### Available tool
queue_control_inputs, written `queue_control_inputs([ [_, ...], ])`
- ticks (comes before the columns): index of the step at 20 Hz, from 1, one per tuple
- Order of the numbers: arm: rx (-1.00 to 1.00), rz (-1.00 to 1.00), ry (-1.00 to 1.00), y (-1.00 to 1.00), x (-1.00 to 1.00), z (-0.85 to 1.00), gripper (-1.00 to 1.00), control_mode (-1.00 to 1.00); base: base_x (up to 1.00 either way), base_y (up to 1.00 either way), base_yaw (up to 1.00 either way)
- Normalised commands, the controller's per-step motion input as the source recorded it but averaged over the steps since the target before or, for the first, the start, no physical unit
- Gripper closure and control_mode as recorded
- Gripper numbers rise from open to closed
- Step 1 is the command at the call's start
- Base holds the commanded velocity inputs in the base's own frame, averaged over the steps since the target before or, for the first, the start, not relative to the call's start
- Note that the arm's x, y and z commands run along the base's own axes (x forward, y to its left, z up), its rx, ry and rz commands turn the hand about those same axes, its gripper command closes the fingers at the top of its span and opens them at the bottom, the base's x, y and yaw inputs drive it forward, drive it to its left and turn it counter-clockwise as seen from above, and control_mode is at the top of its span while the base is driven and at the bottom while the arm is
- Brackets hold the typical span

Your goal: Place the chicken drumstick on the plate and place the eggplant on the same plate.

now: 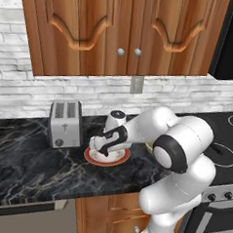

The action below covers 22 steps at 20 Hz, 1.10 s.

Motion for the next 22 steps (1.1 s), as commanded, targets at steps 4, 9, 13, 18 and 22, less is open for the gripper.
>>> queue_control_inputs([
  [4,0.00,0.00,-0.08,0.00,-0.08,0.48,-1.00,-1.00,0.00,0.00,0.00],
  [9,0.00,0.00,-0.04,-0.02,-0.11,1.00,-1.00,-1.00,0.00,0.00,0.00],
  [13,-0.01,-0.02,0.00,-0.67,-0.26,0.89,-1.00,-1.00,0.00,0.00,0.00],
  [18,-0.05,0.00,0.00,-1.00,-0.20,0.42,-1.00,-1.00,0.00,0.00,0.00],
  [22,-0.07,-0.01,0.05,-1.00,0.00,0.35,-1.00,-1.00,0.00,0.00,0.00],
])
